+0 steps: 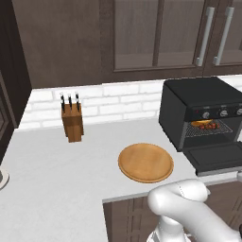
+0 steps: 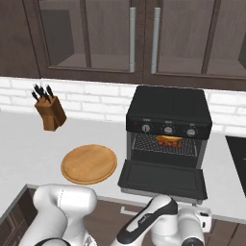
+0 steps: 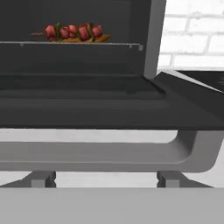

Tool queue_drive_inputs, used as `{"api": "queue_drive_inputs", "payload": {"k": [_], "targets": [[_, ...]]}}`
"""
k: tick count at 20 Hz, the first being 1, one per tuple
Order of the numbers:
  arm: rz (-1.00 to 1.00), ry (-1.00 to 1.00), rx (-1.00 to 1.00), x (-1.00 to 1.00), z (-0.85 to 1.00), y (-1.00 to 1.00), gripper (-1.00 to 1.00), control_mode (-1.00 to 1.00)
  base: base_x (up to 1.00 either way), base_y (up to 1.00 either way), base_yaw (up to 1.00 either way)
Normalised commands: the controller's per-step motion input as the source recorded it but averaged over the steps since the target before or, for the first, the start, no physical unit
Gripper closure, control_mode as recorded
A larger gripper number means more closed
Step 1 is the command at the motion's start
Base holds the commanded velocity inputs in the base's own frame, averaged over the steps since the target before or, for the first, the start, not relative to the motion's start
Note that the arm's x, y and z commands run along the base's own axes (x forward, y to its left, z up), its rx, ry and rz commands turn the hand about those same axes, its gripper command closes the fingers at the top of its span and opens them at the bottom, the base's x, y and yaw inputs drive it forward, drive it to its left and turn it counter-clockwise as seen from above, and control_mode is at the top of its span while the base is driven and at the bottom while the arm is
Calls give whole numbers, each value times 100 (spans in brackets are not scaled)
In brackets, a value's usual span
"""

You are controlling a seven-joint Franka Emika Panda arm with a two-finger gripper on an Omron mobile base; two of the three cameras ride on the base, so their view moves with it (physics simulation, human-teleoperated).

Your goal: Pick up the kebab skewer and baguette bread, and place them inside the toaster oven. Close the toaster oven door and start by setting the timer.

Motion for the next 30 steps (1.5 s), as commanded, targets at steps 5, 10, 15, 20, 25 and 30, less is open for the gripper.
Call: {"api": "queue_drive_inputs", "payload": {"k": [5, 10, 15, 20, 25, 30], "targets": [[0, -5, 0, 40, 71, 0, -100, -100, 0, 0, 0], [0, 0, 0, 51, 52, 0, -100, -100, 0, 0, 0], [0, -5, 0, 61, 58, 3, -100, -100, 0, 0, 0], [0, -6, 0, 54, 62, 2, -100, -100, 0, 0, 0], [0, -4, 1, 55, 65, 0, -100, -100, 0, 0, 0], [0, -2, 1, 63, 58, 2, -100, -100, 0, 0, 0]]}}
